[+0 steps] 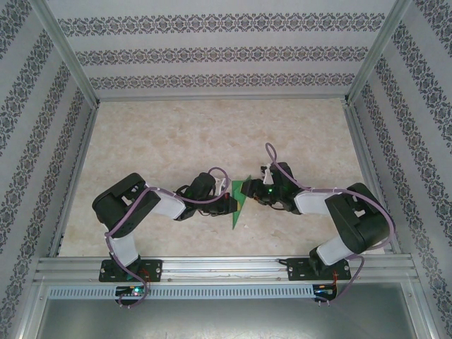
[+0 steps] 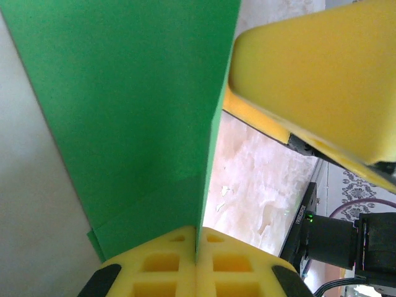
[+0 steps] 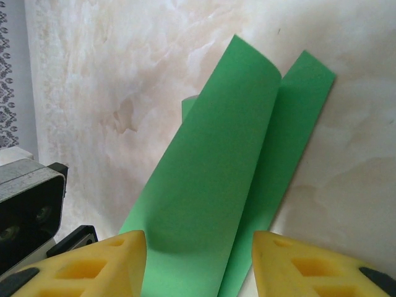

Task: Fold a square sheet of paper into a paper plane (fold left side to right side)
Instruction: Fold the wing for the fifth time at the center of the table.

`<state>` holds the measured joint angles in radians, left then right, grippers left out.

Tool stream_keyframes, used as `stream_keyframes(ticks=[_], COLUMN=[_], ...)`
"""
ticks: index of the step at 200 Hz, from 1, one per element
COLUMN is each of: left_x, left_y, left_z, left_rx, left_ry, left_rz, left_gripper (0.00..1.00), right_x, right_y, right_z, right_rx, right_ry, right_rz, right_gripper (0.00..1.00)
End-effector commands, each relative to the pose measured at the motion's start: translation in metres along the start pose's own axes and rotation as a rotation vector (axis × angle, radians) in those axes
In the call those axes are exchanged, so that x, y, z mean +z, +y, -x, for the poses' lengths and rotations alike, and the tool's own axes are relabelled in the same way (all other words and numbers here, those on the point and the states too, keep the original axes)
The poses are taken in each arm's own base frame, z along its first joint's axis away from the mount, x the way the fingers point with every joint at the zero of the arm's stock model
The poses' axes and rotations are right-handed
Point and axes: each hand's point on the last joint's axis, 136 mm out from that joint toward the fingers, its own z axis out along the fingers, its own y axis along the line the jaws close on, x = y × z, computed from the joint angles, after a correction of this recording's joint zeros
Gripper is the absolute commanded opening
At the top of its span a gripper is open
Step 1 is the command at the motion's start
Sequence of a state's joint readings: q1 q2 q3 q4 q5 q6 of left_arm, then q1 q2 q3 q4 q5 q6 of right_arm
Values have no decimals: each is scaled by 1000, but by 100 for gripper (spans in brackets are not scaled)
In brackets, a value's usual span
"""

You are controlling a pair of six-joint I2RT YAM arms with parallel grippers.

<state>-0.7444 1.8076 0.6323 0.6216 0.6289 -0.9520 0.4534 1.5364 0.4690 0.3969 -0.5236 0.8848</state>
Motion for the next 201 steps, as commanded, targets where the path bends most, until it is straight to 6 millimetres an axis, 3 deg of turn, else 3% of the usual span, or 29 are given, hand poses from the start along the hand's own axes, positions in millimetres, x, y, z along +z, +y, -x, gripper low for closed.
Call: stream_keyframes(ticks=[1,110,148,201], left_x=[2,2,-1,-10], left_y=[-2,-4,-8,-12], left_z=[5,7,8,8], left_rx=[-6,-6,1,23], left_ry=[-7,-15,-21,-31], left_rz=[-26,-38,-43,-16], left_gripper=[3,7,16,26], right_x=[4,17,19,23], right_y=[3,-16,-33,-38], right_z=[-1,-10,-16,-17], right_rx=[-7,12,17,15], right_ry=[-1,32,55,70], right_rz=[16,-67,-160,-186], right_gripper=[47,45,43,43])
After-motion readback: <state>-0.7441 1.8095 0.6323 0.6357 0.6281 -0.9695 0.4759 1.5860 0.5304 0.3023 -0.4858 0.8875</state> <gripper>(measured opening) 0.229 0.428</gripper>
